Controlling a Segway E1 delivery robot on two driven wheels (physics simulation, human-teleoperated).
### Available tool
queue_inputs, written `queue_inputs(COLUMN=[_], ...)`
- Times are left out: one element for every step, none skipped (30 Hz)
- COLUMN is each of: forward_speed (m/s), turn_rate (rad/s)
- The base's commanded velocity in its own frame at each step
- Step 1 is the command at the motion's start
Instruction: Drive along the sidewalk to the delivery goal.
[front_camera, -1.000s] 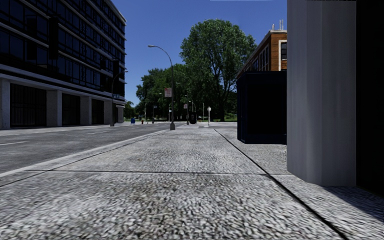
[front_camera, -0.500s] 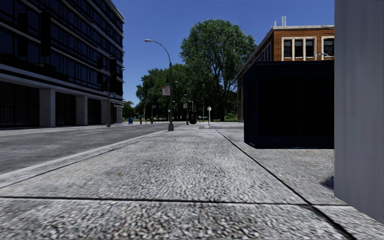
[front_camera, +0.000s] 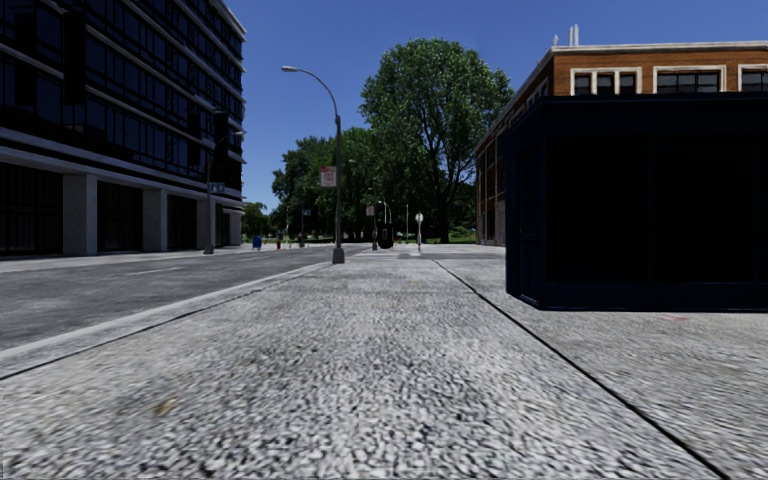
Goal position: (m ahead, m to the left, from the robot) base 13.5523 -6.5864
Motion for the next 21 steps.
queue_inputs(forward_speed=[2.00, 2.00, 2.00, 2.00, 2.00, 2.00, 2.00, 2.00, 2.00, 2.00, 2.00, 2.00, 2.00, 2.00, 2.00, 2.00, 2.00, 2.00, 2.00, 2.00, 2.00], turn_rate=[0.00, 0.00, 0.00, 0.00, 0.00, 0.00, 0.00, 0.00, 0.00, 0.00, 0.00, 0.00, 0.00, 0.00, 0.00, 0.00, 0.00, 0.00, 0.00, 0.00, 0.00])
